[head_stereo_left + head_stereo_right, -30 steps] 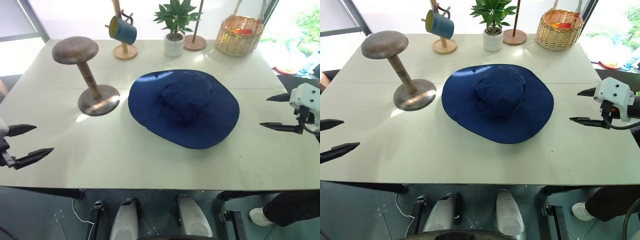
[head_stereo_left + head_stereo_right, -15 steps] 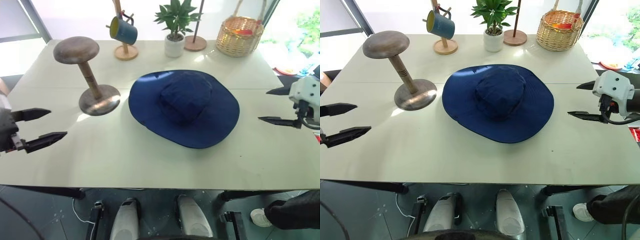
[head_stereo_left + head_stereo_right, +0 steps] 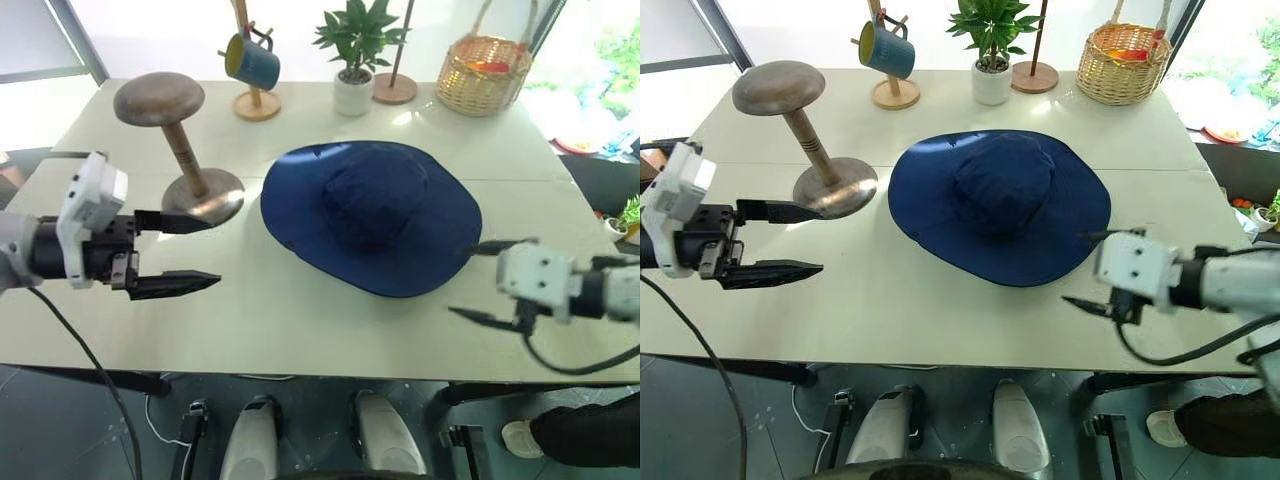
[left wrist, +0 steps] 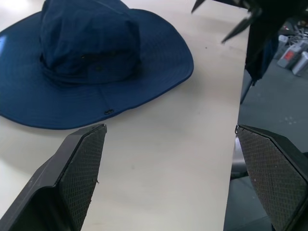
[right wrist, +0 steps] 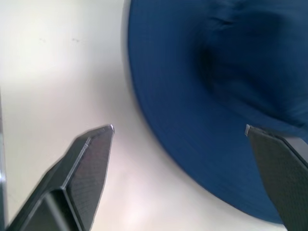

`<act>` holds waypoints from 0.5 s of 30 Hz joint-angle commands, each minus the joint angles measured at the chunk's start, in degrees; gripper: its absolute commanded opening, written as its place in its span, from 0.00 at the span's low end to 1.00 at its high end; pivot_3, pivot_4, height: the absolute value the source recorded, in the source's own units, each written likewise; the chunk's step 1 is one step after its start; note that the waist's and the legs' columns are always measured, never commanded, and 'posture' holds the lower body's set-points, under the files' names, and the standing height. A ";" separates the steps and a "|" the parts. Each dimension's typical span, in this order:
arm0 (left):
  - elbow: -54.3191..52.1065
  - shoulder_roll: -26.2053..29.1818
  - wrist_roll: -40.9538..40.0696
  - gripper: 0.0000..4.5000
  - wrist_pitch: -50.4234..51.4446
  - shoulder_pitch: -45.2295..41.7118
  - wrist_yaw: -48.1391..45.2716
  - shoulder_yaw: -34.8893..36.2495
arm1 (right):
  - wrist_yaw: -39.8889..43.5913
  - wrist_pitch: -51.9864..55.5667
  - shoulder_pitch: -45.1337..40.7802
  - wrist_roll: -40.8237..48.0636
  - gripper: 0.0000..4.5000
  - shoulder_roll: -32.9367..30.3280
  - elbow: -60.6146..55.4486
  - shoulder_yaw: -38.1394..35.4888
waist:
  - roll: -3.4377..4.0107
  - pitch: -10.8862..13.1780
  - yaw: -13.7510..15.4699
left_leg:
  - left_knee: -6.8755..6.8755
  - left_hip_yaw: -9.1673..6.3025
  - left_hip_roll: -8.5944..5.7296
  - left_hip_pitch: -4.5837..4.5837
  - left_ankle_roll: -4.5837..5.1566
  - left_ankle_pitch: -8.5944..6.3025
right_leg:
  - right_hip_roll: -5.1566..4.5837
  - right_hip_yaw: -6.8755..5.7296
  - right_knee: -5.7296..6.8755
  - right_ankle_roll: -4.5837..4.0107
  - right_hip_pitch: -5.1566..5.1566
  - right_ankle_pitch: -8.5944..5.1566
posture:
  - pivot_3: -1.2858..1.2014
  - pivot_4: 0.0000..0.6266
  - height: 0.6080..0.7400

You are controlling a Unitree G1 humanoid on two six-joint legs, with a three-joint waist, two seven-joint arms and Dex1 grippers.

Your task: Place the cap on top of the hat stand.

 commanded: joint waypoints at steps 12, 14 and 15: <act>0.75 0.94 0.60 0.99 -1.09 -3.77 -2.50 -2.46 | -20.30 -13.29 -8.80 -26.08 1.00 14.14 13.71 24.94 | -0.17 -0.08 0.12 | -0.01 -0.01 0.00 -0.02 0.00 0.00 | 0.01 -0.01 -0.02 -0.04 -0.01 -0.01 | 0.52 0.24 0.98; 0.79 0.98 0.81 0.99 -1.17 -3.79 -2.36 -2.43 | -21.22 -13.29 -11.16 -26.54 1.00 17.67 17.07 27.23 | -0.38 -0.20 -0.07 | 0.00 -0.01 0.00 0.01 0.00 0.00 | 0.01 -0.01 -0.02 -0.05 0.02 0.00 | 0.52 0.24 0.98; 0.79 0.99 0.95 0.99 -1.27 -3.80 -2.25 -2.39 | -21.83 -13.38 -12.14 -26.71 1.00 19.47 18.59 28.08 | -0.52 -0.29 -0.15 | -0.01 -0.01 0.02 0.04 0.01 0.00 | 0.04 -0.01 -0.01 -0.07 0.03 0.01 | 0.52 0.24 0.98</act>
